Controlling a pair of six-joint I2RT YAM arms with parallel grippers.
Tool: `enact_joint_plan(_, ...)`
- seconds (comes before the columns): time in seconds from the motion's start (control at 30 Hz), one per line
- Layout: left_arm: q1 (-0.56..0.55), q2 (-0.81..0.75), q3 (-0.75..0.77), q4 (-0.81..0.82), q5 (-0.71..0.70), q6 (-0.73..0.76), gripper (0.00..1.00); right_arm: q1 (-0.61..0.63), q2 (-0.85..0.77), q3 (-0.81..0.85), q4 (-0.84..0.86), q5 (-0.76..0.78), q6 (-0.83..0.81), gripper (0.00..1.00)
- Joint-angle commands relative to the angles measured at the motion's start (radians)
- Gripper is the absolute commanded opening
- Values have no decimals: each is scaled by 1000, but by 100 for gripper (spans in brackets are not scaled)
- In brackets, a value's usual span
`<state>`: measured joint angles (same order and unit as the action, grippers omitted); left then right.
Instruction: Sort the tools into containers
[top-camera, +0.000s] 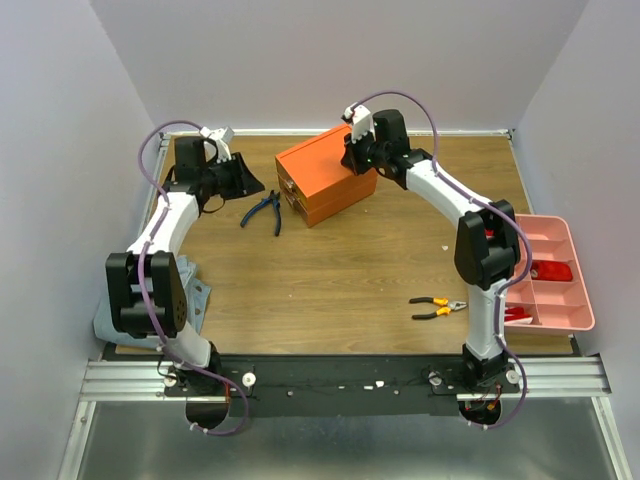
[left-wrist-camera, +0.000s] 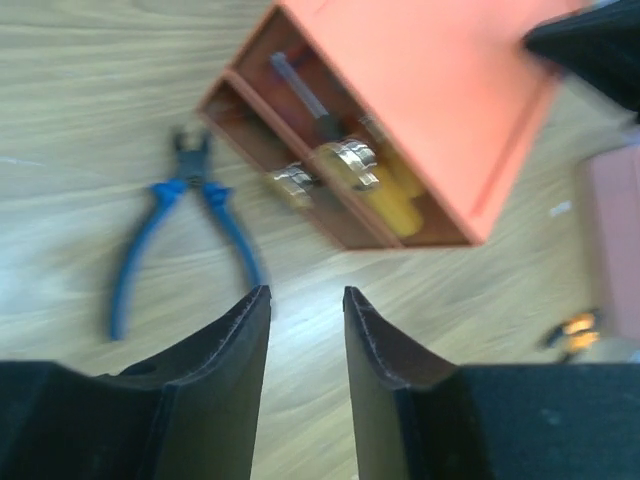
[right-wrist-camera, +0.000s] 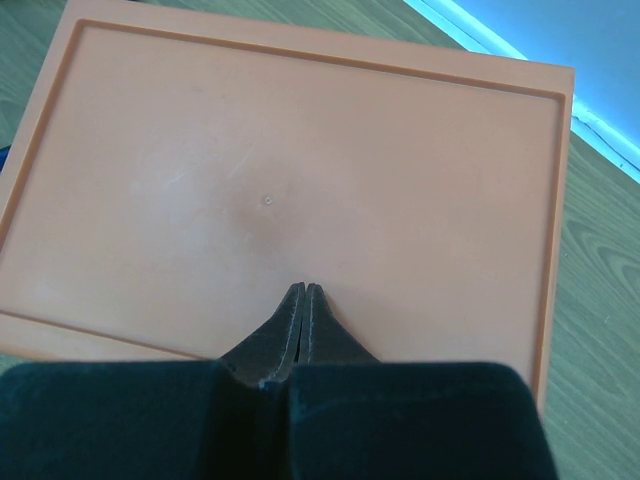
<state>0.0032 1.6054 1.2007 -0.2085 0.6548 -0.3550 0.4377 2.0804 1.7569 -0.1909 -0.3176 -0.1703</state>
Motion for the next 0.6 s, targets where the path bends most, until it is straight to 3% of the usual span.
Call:
enact_joint_plan(0.0,14,109,162,-377,-151,434,47,13,43,-77,-217,34,-12,1)
enact_joint_plan(0.1,11,258,264,-498,-249,578,50,13,38,-82,-220,37,-15,1)
enact_joint_plan(0.23,8,309,260,-421,-317,657,53,12,29,-96,-214,40,-15,1)
enact_joint_plan(0.57,-43,404,286,-385,-380,695,53,12,18,-112,-206,45,-17,1)
